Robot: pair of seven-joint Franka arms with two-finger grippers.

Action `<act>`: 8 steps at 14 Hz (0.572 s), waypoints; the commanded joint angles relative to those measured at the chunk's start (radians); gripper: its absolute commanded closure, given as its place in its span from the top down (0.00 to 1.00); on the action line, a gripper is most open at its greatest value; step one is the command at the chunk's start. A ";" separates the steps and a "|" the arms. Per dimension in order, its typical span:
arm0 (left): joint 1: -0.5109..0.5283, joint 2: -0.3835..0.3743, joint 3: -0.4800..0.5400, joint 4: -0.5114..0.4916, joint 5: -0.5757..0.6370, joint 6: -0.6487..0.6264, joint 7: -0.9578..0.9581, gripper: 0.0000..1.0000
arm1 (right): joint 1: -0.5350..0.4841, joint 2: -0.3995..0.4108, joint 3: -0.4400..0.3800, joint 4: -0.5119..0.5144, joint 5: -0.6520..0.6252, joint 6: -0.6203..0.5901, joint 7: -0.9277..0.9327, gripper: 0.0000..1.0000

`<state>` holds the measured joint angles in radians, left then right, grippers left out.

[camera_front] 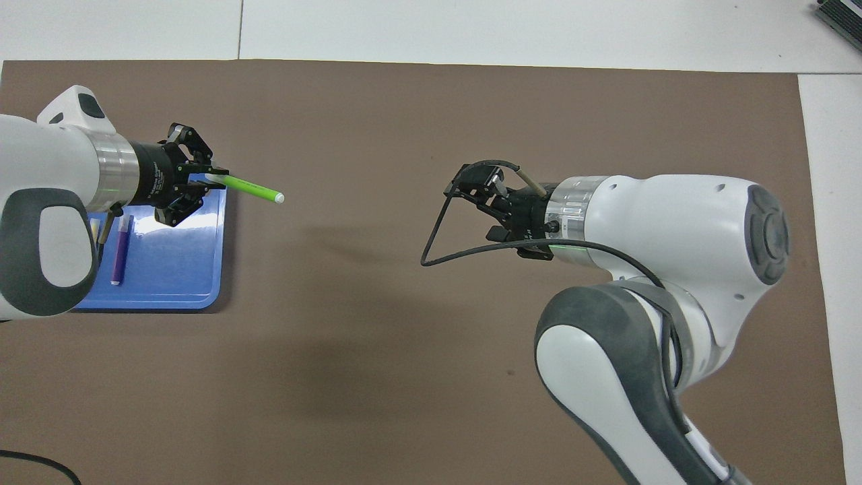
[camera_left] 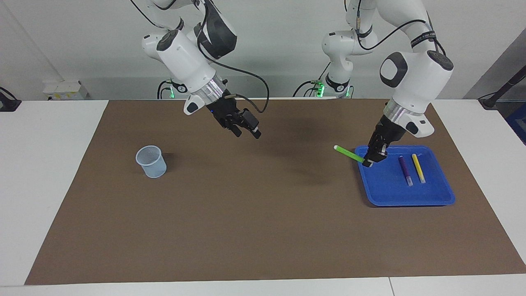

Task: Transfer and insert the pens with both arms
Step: 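Lift the green pen with the left gripper while the right gripper approaches, then grasp the green pen tip with the right gripper from the left gripper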

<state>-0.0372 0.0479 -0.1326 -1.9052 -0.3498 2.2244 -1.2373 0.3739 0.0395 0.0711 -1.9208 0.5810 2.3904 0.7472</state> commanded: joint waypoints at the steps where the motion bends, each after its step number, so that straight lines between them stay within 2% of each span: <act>1: -0.033 -0.059 0.013 -0.034 -0.124 -0.015 -0.094 0.00 | 0.042 0.022 0.001 -0.011 0.031 0.094 0.027 1.00; 4: -0.094 -0.086 0.013 -0.069 -0.178 -0.006 -0.183 0.00 | 0.066 0.036 0.001 0.008 0.031 0.125 0.098 1.00; 8: -0.164 -0.100 0.013 -0.103 -0.207 0.035 -0.309 0.00 | 0.131 0.062 0.001 0.043 0.036 0.256 0.168 1.00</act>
<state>-0.1697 -0.0155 -0.1343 -1.9565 -0.5282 2.2264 -1.4903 0.4780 0.0755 0.0716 -1.9090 0.5844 2.6014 0.8831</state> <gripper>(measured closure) 0.837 0.000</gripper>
